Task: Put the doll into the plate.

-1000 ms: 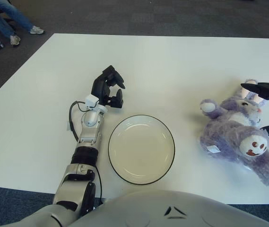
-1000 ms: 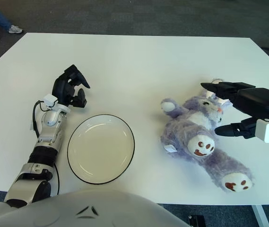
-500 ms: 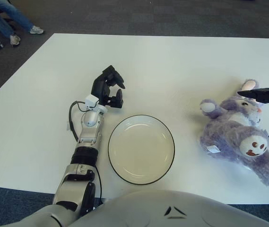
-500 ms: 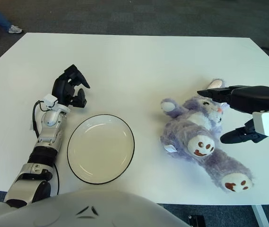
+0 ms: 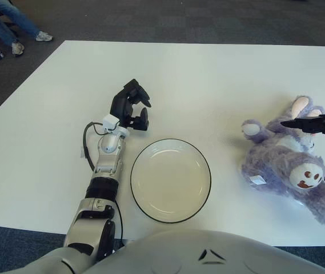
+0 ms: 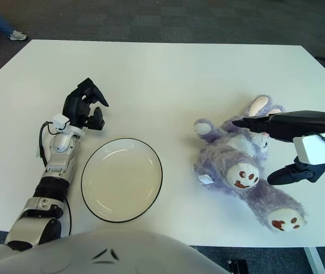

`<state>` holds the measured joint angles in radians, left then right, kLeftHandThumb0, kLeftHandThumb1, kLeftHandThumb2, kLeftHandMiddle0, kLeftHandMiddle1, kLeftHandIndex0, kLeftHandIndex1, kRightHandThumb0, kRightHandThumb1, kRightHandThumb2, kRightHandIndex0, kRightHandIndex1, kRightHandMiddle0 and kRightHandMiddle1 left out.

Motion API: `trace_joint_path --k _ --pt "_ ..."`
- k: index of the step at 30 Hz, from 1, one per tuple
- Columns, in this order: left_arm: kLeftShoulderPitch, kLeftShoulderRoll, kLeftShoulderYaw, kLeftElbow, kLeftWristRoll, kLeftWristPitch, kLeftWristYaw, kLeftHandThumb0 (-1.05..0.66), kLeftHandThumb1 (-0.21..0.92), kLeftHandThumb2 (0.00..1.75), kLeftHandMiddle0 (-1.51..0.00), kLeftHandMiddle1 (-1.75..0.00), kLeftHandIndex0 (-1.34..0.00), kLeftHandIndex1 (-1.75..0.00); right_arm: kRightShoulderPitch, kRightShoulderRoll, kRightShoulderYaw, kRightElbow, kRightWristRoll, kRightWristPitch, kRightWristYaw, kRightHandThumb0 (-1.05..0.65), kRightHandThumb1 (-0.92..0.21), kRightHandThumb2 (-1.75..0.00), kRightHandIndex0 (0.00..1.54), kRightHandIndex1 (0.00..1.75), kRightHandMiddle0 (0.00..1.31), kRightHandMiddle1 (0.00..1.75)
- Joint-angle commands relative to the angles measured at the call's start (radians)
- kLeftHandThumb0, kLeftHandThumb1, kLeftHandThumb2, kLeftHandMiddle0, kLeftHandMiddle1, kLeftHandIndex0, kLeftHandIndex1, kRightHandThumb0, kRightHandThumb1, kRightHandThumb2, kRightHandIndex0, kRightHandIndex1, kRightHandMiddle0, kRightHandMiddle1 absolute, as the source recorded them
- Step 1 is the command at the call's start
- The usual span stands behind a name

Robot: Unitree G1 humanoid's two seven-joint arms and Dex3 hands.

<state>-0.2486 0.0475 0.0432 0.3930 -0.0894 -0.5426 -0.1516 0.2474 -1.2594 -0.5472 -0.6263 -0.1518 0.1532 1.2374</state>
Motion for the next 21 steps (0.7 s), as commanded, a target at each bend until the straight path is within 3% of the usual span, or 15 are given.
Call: trace_joint_path --k 1,3,5,15,21 --pt "0.077 -0.005 0.002 0.041 0.008 -0.012 0.000 -0.01 0.13 1.53 -0.64 -1.75 -0.63 -1.75 -0.025 -0.039 0.059 0.000 -0.009 0.007 0.012 -0.56 -0.51 -0.80 0.00 0.00 0.00 0.00" --pt "0.077 -0.004 0.002 0.044 0.011 -0.017 0.001 -0.01 0.13 1.54 -0.64 -1.75 -0.63 -1.75 -0.033 -0.022 0.165 0.005 -0.068 -0.001 -0.043 -0.57 -0.50 -0.80 0.00 0.00 0.00 0.00" --pt "0.076 -0.004 0.002 0.046 0.013 -0.023 0.002 -0.01 0.13 1.54 -0.64 -1.75 -0.63 -1.75 -0.042 -0.019 0.202 0.007 -0.089 -0.007 -0.061 -0.58 -0.48 -0.79 0.00 0.00 0.00 0.00" --pt "0.072 -0.006 0.005 0.067 0.050 -0.068 0.029 -0.01 0.12 1.54 -0.64 -1.75 -0.63 -1.75 -0.041 0.005 0.183 0.019 -0.079 -0.039 -0.081 -0.51 -0.46 -0.80 0.00 0.00 0.00 0.00" --pt "0.073 -0.007 0.003 0.068 0.075 -0.081 0.049 -0.01 0.12 1.55 -0.65 -1.75 -0.64 -1.75 -0.042 0.032 0.184 0.029 -0.059 -0.052 -0.097 -0.59 -0.54 -0.77 0.00 0.00 0.00 0.00"
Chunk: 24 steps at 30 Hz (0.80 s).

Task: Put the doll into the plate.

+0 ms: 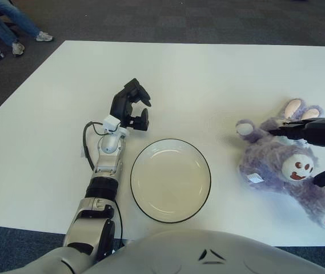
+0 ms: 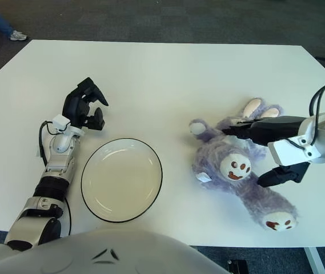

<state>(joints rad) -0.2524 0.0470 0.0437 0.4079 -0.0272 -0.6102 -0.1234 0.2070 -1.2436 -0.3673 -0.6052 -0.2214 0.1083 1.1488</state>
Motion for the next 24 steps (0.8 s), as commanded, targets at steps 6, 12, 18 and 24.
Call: trace_joint_path --k 6,12,18,24 --pt "0.080 -0.009 0.001 0.054 0.037 -0.028 0.045 -0.01 0.11 1.56 -0.65 -1.75 -0.65 -1.75 -0.016 0.019 0.028 0.017 0.017 -0.003 -0.012 -0.64 -0.63 -0.70 0.00 0.00 0.00 0.00" --pt "0.083 -0.010 -0.001 0.050 0.071 -0.035 0.084 -0.01 0.08 1.59 -0.67 -1.75 -0.67 -1.75 -0.027 0.033 0.047 0.036 -0.020 -0.062 -0.064 -0.63 -0.64 -0.67 0.00 0.00 0.00 0.00" --pt "0.086 -0.005 -0.006 0.044 0.081 -0.027 0.093 -0.01 0.08 1.59 -0.68 -1.75 -0.67 -1.75 -0.021 0.057 0.035 0.055 -0.041 -0.107 -0.112 -0.64 -0.62 -0.67 0.00 0.00 0.00 0.00" --pt "0.084 -0.001 -0.010 0.049 0.082 -0.030 0.092 -0.01 0.08 1.59 -0.67 -1.75 -0.67 -1.75 -0.025 0.071 0.013 0.071 -0.027 -0.129 -0.122 -0.74 -0.70 -0.61 0.00 0.00 0.00 0.00"
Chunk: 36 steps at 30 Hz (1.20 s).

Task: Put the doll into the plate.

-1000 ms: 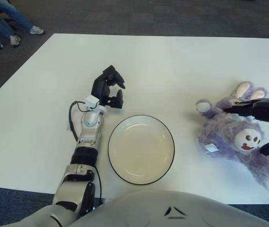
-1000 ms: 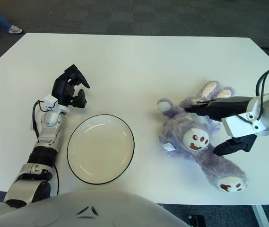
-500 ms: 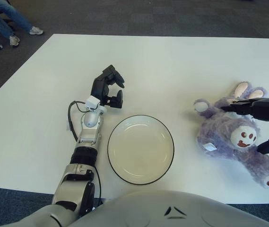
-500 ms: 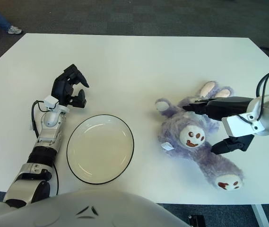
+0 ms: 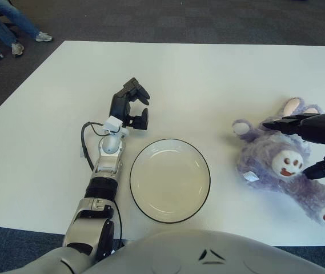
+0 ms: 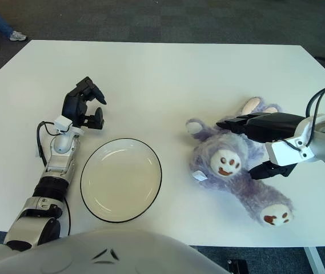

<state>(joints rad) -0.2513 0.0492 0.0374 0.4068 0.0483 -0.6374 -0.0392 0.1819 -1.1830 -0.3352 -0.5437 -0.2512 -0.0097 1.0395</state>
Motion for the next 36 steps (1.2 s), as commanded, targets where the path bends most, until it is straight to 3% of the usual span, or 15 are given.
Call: trace_joint_path --k 1,17,25,36 --pt "0.083 -0.002 -0.004 0.052 0.006 -0.004 0.007 -0.01 0.08 1.59 -0.67 -1.75 -0.66 -1.75 -0.002 0.012 -0.022 0.011 0.005 -0.012 -0.014 -0.76 -0.71 -0.60 0.00 0.00 0.00 0.00" --pt "0.082 -0.001 -0.008 0.054 0.004 -0.009 0.009 -0.01 0.09 1.58 -0.67 -1.75 -0.66 -1.75 -0.011 0.027 -0.080 0.004 -0.001 -0.001 -0.030 -0.87 -0.86 -0.48 0.00 0.00 0.00 0.00" --pt "0.081 -0.002 -0.007 0.057 0.003 -0.016 0.011 -0.01 0.09 1.59 -0.67 -1.75 -0.66 -1.75 -0.004 0.011 -0.120 -0.024 -0.004 0.003 -0.004 -0.84 -0.85 -0.45 0.00 0.00 0.00 0.00" --pt "0.079 -0.001 -0.008 0.059 -0.001 -0.016 0.007 -0.01 0.09 1.58 -0.67 -1.75 -0.66 -1.75 -0.061 -0.052 -0.042 -0.023 0.001 0.078 0.056 -0.80 -0.77 -0.43 0.00 0.00 0.01 0.00"
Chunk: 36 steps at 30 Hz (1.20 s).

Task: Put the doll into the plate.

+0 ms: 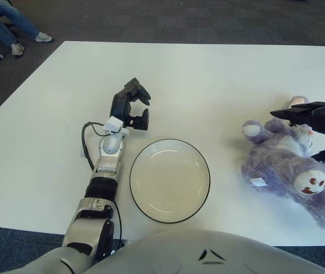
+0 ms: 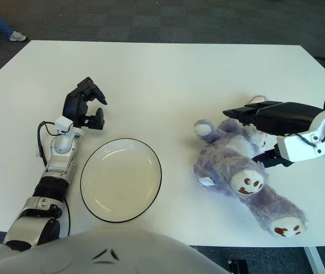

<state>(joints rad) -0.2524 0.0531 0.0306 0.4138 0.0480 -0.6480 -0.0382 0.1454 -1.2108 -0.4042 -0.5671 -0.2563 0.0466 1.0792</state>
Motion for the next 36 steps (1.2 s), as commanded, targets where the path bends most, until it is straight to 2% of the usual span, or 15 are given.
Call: trace_joint_path --k 1,6,9,17,23,26,28,33,35,36 --pt "0.080 -0.005 -0.001 0.052 -0.001 -0.005 0.006 -0.01 0.09 1.58 -0.66 -1.75 -0.66 -1.75 -0.026 -0.025 0.031 0.001 0.007 0.026 0.020 -0.80 -0.77 -0.43 0.00 0.00 0.01 0.01" --pt "0.085 -0.006 -0.003 0.045 0.000 -0.004 0.007 -0.01 0.10 1.57 -0.66 -1.75 -0.66 -1.75 -0.053 -0.012 0.136 0.040 -0.029 0.050 0.001 -0.77 -0.74 -0.44 0.00 0.00 0.02 0.02" --pt "0.084 -0.006 -0.002 0.047 0.003 -0.009 0.010 -0.01 0.09 1.58 -0.66 -1.75 -0.66 -1.75 -0.078 -0.018 0.188 0.076 -0.035 0.035 0.000 -0.72 -0.69 -0.51 0.00 0.00 0.01 0.02" --pt "0.085 -0.005 -0.001 0.045 0.009 -0.015 0.019 -0.01 0.09 1.58 -0.67 -1.75 -0.66 -1.75 -0.083 -0.014 0.217 0.130 -0.019 -0.007 -0.006 -0.67 -0.66 -0.58 0.00 0.00 0.00 0.00" --pt "0.088 -0.007 -0.001 0.038 0.006 -0.012 0.021 -0.01 0.08 1.59 -0.67 -1.75 -0.67 -1.75 -0.107 -0.002 0.255 0.181 -0.004 -0.030 -0.009 -0.74 -0.67 -0.60 0.00 0.00 0.00 0.00" --pt "0.091 -0.007 -0.002 0.031 0.004 -0.009 0.021 -0.31 0.30 1.33 -1.05 -1.75 -0.58 -1.75 -0.118 -0.003 0.273 0.196 -0.001 -0.038 -0.011 -0.79 -0.72 -0.56 0.00 0.00 0.00 0.00" --pt "0.092 -0.007 -0.002 0.029 0.004 -0.007 0.021 -0.38 0.35 1.27 -1.14 -1.75 -0.56 -1.75 -0.128 -0.005 0.294 0.207 -0.006 -0.040 -0.008 -0.82 -0.77 -0.53 0.00 0.00 0.00 0.00" --pt "0.095 -0.007 -0.003 0.023 0.004 -0.004 0.021 -0.44 0.40 1.21 -1.22 -1.75 -0.54 -1.75 -0.154 0.013 0.373 0.231 -0.047 -0.013 -0.010 -0.87 -0.89 -0.47 0.00 0.00 0.00 0.00" --pt "0.096 -0.006 -0.004 0.021 0.005 -0.004 0.021 -0.44 0.41 1.20 -1.23 -1.75 -0.54 -1.75 -0.159 0.041 0.422 0.278 -0.088 -0.035 -0.048 -0.84 -0.89 -0.46 0.00 0.00 0.00 0.00" --pt "0.096 -0.006 -0.004 0.020 0.005 -0.004 0.021 -0.44 0.41 1.20 -1.23 -1.75 -0.54 -1.75 -0.160 0.055 0.445 0.311 -0.109 -0.055 -0.071 -0.80 -0.84 -0.46 0.00 0.00 0.00 0.00"
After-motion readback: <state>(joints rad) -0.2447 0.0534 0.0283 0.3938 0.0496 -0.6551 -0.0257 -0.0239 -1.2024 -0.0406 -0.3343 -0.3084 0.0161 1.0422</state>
